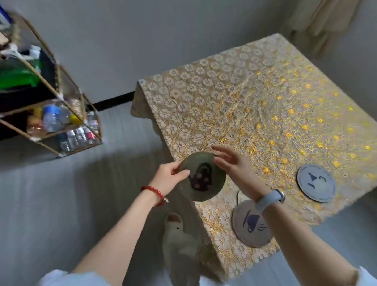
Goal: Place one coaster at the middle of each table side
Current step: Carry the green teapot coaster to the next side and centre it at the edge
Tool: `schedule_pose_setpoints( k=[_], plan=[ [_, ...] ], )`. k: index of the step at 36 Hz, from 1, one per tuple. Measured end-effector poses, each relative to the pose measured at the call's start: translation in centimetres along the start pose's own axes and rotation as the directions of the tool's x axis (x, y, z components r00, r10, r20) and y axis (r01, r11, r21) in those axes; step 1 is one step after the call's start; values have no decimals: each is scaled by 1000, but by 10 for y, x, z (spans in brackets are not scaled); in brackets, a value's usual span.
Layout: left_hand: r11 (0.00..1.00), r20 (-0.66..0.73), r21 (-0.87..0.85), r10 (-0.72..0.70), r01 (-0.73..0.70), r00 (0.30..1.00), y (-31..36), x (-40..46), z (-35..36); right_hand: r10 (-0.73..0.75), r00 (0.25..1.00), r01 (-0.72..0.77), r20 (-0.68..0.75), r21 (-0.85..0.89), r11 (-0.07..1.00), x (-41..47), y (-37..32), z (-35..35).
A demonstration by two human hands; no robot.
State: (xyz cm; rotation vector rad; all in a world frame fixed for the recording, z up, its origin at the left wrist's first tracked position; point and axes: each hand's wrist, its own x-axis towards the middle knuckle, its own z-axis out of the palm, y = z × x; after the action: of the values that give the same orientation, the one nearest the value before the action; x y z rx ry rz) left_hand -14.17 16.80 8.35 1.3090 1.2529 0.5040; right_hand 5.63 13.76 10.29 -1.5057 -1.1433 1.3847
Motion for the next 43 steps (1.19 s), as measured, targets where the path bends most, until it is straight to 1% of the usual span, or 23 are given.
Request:
schedule_pose_setpoints(
  k=[1,3,4,5,6,7,8,9,10,11,13,14,16,19,21,22,27,30,34,36,38,41,43],
  plan=[
    [997,-14,-71,-40,39,999,1,8,-10,46,999,-47,17,107,993,9,3,5],
    [973,-38,-197,-129,119,991,2,25,-29,127,990,-137,56,234,963,26,8,16],
    [965,-43,-219,-157,144,987,3,34,-37,163,985,-173,56,276,945,36,10,21],
    [967,-42,-198,-169,158,985,5,45,-47,197,980,-199,38,313,929,48,11,27],
    [977,-55,-146,-167,157,984,5,50,-50,214,977,-208,16,314,926,53,10,33],
    [986,-71,-39,-165,163,984,5,57,-54,224,974,-206,-31,282,937,58,10,38],
    [978,-75,120,-165,173,983,4,67,-60,233,965,-204,-119,213,955,65,10,45],
    [942,-72,286,-161,175,984,1,80,-66,218,945,-199,-242,101,975,73,10,50],
    [889,-70,428,-150,166,986,-2,93,-73,173,917,-193,-358,-22,981,79,12,55],
    [837,-66,526,-140,154,988,-2,106,-78,123,889,-192,-440,-115,975,84,12,59],
    [747,-45,654,-119,119,992,-3,129,-83,66,846,-195,-529,-193,961,90,13,64],
    [704,-15,705,-110,88,994,-3,137,-83,59,832,-198,-552,-195,961,91,15,64],
    [630,63,777,-89,7,994,-6,151,-81,84,806,-204,-586,-142,969,93,20,62],
    [543,166,833,-62,-106,984,-9,172,-75,200,748,-228,-632,39,973,100,31,53],
    [496,240,851,-68,-176,968,-10,184,-70,319,697,-245,-641,205,947,105,40,51],
    [473,278,855,-75,-211,958,-11,190,-69,365,666,-261,-651,254,931,109,46,52],
    [318,469,848,-79,-424,879,-19,221,-65,499,505,-484,-704,248,839,117,70,68],
    [238,571,807,-83,-540,817,-19,241,-62,502,400,-526,-767,257,811,124,75,79],
    [130,711,703,-97,-699,696,-14,268,-53,513,306,-536,-802,301,789,132,70,87],
    [105,763,645,-123,-757,634,-11,276,-49,522,276,-545,-807,316,777,133,66,88],
    [99,794,606,-130,-789,593,-13,281,-48,528,245,-524,-813,347,778,133,64,90],
    [103,818,573,-123,-813,561,-17,286,-50,551,199,-503,-810,398,767,136,64,96],
    [101,827,560,-123,-822,549,-21,290,-52,558,193,-491,-807,413,767,139,66,101]
  ],
)
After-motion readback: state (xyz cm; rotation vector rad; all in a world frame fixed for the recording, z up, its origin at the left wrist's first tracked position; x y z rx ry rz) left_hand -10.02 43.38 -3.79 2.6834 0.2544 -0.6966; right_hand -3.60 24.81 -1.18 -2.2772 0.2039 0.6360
